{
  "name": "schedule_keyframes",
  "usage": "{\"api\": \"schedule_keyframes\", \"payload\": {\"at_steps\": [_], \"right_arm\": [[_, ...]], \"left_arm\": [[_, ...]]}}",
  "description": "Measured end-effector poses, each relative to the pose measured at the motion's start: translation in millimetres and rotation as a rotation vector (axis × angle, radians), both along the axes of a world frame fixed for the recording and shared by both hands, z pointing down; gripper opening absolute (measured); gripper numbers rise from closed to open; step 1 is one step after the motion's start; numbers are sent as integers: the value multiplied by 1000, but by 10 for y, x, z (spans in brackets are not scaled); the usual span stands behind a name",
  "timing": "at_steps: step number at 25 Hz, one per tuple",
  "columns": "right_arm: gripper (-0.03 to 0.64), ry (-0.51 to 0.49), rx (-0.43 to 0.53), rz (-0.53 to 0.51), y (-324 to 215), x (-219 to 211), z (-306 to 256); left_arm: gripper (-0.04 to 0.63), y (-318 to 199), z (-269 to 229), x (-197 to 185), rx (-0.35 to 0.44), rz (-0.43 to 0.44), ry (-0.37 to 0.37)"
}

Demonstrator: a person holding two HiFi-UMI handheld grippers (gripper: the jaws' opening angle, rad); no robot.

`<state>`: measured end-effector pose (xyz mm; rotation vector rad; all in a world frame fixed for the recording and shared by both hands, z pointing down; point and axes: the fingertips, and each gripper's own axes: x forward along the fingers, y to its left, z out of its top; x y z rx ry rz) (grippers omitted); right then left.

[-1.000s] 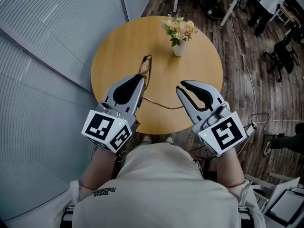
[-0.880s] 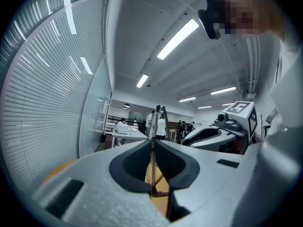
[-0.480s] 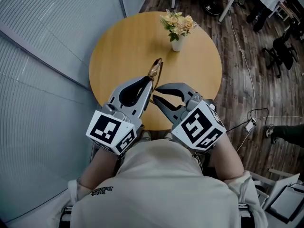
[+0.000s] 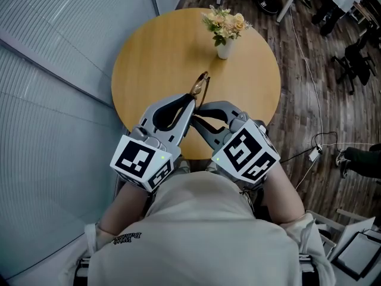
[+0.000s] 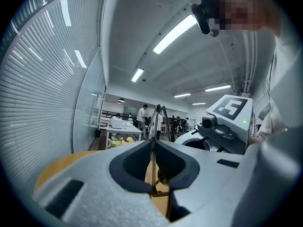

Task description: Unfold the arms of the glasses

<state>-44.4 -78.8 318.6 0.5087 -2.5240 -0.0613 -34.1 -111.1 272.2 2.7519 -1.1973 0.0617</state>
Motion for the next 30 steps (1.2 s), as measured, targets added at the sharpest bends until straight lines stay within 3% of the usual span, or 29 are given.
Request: {"api": "schedule_keyframes", "payload": {"at_steps": [8,18,24,30], "right_arm": [[34,-15,-8,31,-39,122,19],[34,-16,20,125,-161,597,-134],[34,-12,72,197,-242,878,-303],[34,-20,99,255,-325,1079,-389]], "left_arm": [[43,-129,51,-126,-1,-30,-21],[44,-229,116,-337,-3,-77,-60],[44,-223,161,-338,28,-76,-154],[44,-185,298,-314,9,-57,-221]]}}
